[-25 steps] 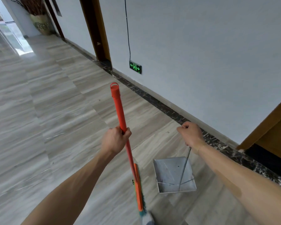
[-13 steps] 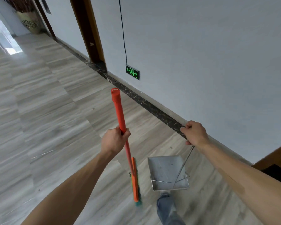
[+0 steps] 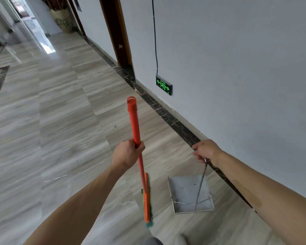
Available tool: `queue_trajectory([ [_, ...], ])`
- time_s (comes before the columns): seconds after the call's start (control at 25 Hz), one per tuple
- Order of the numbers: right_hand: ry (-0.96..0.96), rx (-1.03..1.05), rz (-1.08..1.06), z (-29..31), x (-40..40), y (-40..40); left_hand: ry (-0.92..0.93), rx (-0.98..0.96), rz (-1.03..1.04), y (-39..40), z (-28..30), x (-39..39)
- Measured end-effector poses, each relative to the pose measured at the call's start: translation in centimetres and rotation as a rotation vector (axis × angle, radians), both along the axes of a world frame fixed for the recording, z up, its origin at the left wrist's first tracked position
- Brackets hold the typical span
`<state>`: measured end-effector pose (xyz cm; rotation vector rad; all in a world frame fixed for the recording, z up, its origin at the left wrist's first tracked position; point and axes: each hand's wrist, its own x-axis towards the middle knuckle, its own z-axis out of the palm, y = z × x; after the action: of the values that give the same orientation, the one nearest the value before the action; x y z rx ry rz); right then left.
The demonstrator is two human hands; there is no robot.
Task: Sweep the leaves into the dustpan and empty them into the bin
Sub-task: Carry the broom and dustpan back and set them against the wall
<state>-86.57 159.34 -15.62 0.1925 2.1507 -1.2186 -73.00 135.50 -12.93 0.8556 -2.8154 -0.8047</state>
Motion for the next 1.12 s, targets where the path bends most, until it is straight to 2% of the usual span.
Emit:
queue_trajectory([
  [0.16, 0.090, 0.129, 0.198, -0.7, -7.3, -3.0, -0.021, -0.033, -0.007, -2.7, -0.1, -6.9],
  [0.32, 0.196, 0.240, 0.273, -0.8, -16.2, -7.4, 0.008, -0.002, -0.034, -7.7, -1.1, -15.4],
  [0.4, 0.305, 0.389, 0.415, -0.6, -20.6, -9.9, 0.001, -0.007, -0.061, -10.3, -1.6, -20.0],
  [0.52, 0.529, 0.735, 0.630, -0.4, -27.1, -13.7, -0.023, 0.000, -0.108, -14.8, -2.0, -27.9],
  [0.64, 0.654, 0.934, 0.623, -0.5, -32.5, -16.5, -0.039, 0.025, -0.137, -19.0, -2.0, -34.7],
  [0.92, 0.476, 0.807, 0.434, -3.5, -46.8, -21.9, -0.070, 0.008, -0.114, -26.7, -3.4, -47.3],
  [1.04, 0.333, 0.781, 0.484, -4.7, -53.1, -24.7, -0.113, -0.016, -0.121, -29.1, -4.8, -53.3],
  [1.12, 0.318, 0.730, 0.570, -5.8, -56.5, -26.1, -0.138, -0.038, -0.129, -30.0, -5.6, -56.9],
])
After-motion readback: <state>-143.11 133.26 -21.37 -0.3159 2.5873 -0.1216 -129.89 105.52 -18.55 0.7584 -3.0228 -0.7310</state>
